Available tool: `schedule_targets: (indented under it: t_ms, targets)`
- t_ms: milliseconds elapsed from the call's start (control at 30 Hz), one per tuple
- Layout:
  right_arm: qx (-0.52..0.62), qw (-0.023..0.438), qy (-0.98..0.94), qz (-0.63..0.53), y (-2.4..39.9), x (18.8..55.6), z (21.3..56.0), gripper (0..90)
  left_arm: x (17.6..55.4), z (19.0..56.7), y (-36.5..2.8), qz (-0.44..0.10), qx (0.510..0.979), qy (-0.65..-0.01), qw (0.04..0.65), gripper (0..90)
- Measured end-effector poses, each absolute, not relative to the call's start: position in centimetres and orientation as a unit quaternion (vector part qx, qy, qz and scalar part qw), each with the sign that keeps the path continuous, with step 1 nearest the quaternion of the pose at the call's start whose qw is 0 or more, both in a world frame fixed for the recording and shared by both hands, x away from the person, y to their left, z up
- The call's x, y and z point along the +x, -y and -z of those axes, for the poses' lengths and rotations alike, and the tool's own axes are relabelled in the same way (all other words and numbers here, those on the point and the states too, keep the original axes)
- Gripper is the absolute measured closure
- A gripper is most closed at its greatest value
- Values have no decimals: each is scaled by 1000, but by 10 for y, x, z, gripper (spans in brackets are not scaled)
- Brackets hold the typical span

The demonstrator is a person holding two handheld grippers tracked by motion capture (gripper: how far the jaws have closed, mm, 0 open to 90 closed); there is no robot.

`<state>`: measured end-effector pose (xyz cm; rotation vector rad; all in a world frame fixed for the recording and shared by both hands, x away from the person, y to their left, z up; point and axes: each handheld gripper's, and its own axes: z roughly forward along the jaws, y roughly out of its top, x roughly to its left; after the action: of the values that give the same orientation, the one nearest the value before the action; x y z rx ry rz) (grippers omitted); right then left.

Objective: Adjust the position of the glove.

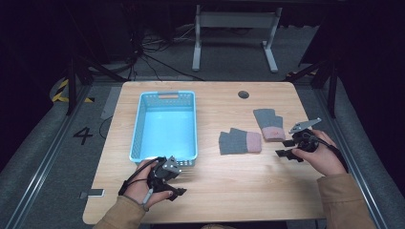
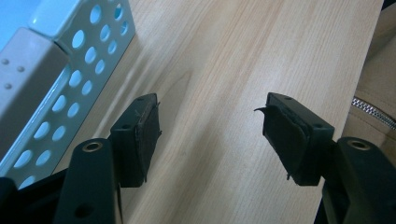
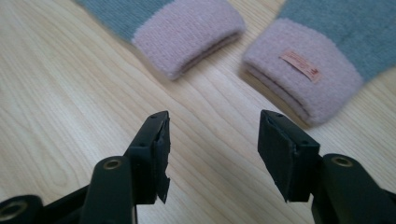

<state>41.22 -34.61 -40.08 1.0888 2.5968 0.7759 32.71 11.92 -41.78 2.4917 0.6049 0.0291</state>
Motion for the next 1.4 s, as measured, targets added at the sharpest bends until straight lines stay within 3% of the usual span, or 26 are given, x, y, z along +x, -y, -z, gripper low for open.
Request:
schedule_targets:
  t_ms: [767,1400]
  targets:
    - [349,114,-862,-349,312,418,387,423,324,413,-116,-12,932,-216,289,389]
    - [337,123,-861,-360,283,435,396,411,324,414,-115,-7,933,-214,290,379]
